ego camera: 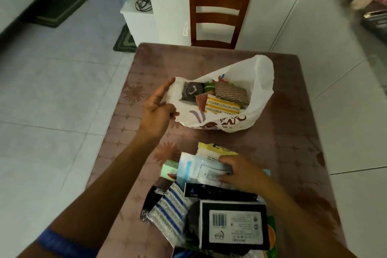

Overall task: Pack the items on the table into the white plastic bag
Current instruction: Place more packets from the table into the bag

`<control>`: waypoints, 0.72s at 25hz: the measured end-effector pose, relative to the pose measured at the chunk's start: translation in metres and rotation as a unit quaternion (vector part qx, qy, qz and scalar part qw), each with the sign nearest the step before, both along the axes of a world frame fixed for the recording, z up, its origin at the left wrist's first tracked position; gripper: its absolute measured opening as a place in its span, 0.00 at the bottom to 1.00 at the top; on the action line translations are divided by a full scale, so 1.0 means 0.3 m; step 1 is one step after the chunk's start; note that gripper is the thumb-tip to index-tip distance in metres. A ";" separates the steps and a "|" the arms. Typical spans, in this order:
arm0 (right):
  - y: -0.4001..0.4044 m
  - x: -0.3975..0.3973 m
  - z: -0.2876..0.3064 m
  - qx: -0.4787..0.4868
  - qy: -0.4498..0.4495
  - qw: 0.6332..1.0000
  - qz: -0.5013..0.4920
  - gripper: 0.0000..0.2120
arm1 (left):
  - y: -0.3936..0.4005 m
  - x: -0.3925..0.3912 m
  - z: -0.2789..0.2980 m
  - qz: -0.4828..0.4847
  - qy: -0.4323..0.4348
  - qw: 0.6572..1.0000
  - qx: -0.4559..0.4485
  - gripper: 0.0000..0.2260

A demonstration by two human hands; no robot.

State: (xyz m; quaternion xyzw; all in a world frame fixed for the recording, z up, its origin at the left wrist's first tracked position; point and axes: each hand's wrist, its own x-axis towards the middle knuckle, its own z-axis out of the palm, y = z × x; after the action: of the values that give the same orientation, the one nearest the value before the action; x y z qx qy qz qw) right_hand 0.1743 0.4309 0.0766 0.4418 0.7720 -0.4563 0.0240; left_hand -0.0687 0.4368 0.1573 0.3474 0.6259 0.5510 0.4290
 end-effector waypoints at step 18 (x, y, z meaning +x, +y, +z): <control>0.430 -0.137 0.076 0.446 -0.095 0.883 -0.109 0.17 | 0.057 -0.091 0.134 -0.049 -0.208 0.973 0.086 0.37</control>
State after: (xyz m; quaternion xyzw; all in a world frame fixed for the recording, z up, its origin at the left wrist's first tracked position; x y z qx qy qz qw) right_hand 0.1333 0.5598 0.0995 0.5284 0.8349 -0.0191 -0.1526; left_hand -0.0961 0.4539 0.1973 0.2916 0.4553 0.6413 0.5445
